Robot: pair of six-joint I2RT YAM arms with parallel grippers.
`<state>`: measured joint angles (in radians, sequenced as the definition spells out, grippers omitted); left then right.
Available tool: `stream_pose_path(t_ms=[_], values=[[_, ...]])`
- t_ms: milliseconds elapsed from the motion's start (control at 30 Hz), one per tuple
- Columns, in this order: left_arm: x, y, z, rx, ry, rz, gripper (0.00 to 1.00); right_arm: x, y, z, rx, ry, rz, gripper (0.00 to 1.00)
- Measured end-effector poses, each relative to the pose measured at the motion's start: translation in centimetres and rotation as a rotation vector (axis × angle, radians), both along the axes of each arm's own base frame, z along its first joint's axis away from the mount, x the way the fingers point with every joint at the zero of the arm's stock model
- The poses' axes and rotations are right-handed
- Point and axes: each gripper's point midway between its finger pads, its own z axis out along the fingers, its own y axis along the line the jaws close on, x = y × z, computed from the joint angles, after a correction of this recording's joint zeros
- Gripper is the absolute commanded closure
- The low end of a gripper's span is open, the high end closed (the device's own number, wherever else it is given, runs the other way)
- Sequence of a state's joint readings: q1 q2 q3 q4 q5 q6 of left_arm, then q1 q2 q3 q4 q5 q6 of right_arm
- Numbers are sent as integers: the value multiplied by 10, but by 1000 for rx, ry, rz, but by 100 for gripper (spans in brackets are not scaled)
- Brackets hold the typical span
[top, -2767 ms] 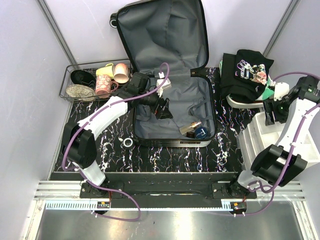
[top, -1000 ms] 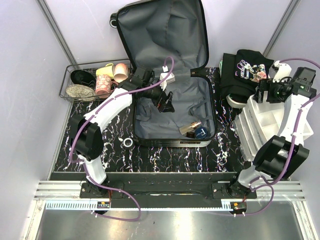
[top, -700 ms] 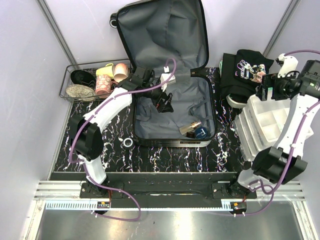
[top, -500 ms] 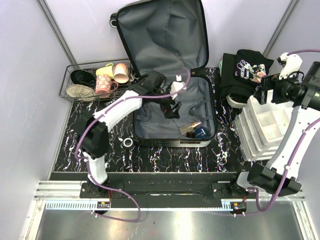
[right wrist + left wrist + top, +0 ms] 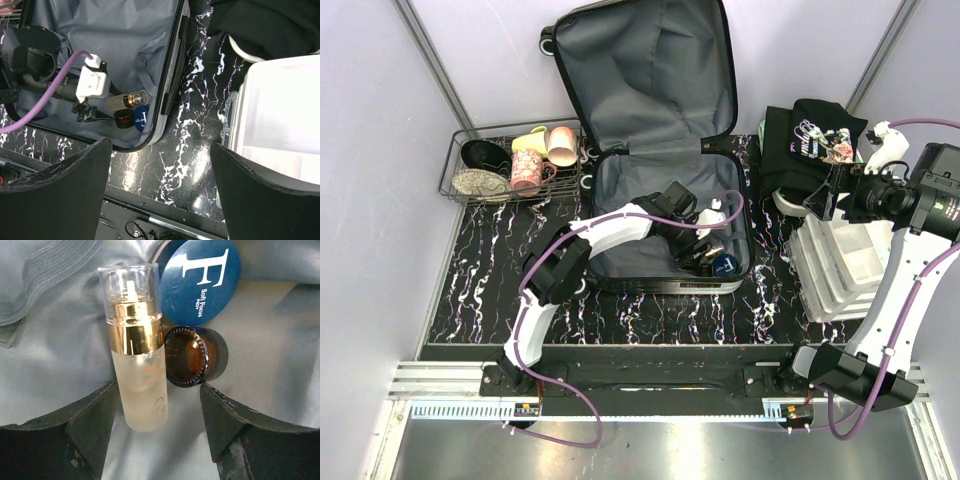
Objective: Open, take out, and arrange the luggage
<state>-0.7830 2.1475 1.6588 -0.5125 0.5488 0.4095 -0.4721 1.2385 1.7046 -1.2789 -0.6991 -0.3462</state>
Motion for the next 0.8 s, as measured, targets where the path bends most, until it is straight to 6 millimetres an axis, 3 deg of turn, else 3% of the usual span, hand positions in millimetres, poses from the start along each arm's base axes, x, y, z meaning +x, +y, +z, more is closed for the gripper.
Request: stream_pose_path(t_ms=[333, 500, 600, 633, 800], values=[[8, -13, -9, 46, -70, 80, 48, -1, 2, 4, 20, -6, -18, 11], [9, -14, -11, 70, -97, 99, 40, -1, 2, 2, 23, -2, -18, 10], [6, -16, -12, 84, -110, 103, 41, -1, 2, 0, 26, 3, -17, 9], [6, -16, -12, 89, -117, 105, 43, 0, 2, 0, 26, 3, -17, 9], [11, -15, -13, 115, -161, 121, 76, 3, 3, 2, 30, -16, -5, 11]])
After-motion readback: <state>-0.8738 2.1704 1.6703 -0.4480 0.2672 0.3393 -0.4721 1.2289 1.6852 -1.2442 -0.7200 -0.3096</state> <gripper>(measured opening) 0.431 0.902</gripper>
